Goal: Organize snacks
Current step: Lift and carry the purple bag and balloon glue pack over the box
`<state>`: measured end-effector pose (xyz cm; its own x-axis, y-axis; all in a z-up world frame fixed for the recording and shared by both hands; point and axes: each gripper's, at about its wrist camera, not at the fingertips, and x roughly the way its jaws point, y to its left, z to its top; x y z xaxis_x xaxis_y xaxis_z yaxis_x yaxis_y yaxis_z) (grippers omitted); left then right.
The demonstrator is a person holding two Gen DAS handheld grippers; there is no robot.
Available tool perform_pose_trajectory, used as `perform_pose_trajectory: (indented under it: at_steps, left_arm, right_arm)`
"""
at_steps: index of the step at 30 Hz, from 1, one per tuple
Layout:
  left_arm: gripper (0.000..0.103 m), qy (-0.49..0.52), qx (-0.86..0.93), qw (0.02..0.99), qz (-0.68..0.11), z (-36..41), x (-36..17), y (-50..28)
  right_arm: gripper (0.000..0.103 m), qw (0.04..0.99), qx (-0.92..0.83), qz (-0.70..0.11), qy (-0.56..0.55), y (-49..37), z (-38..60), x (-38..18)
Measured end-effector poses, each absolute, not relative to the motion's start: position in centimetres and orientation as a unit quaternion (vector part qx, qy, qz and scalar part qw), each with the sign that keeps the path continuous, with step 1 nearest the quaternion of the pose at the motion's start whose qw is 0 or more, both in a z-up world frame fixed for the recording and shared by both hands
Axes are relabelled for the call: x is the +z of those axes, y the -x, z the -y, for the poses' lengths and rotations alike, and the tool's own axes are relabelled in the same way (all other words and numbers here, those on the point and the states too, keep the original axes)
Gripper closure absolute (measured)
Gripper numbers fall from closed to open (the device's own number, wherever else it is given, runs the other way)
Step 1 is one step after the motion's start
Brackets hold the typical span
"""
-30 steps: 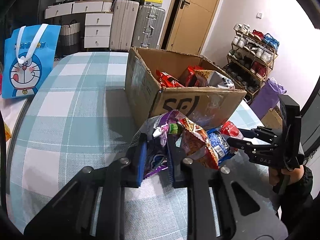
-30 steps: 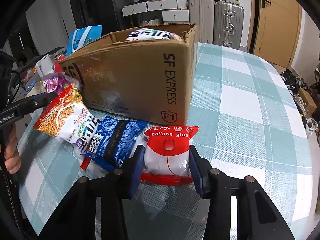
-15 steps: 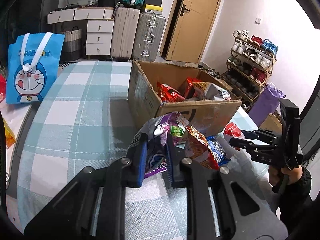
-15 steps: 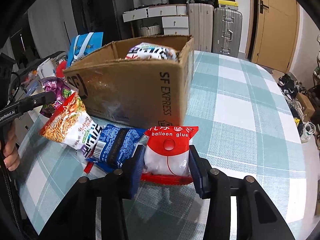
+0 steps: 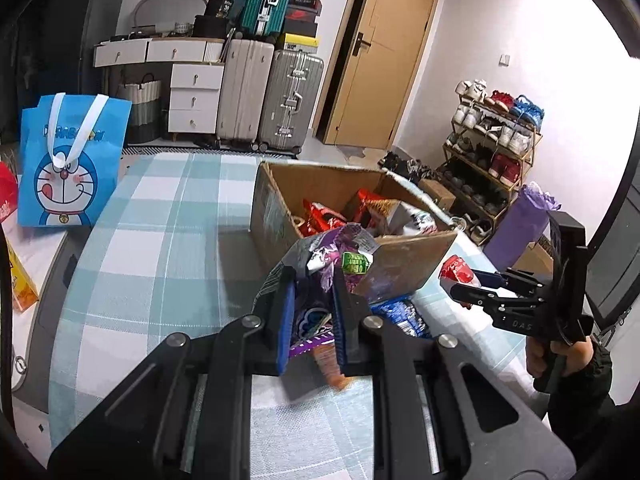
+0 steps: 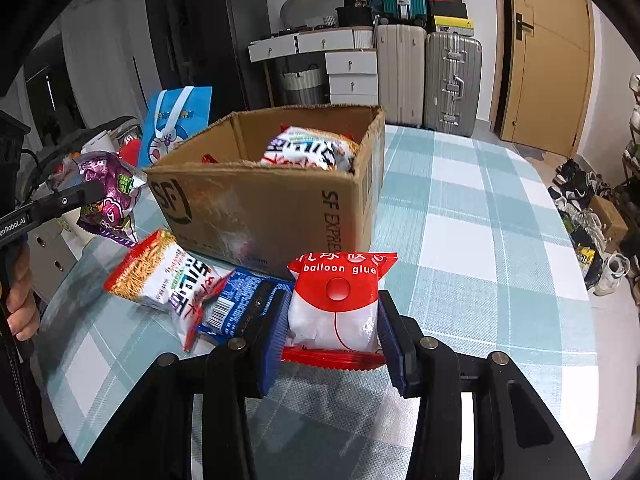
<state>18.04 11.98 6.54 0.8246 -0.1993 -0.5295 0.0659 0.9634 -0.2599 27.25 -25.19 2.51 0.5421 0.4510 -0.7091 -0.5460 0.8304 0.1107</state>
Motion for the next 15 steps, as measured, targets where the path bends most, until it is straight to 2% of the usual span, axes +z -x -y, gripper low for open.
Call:
perform_pose_trajectory:
  at_steps: [15]
  left_arm:
    - [0.089,0.115,-0.071,0.958,-0.252,-10.9,9.8,-16.4]
  right_arm:
    - [0.06,0.895,0.294,-0.334,0.025,-25.6,26.6,6.5]
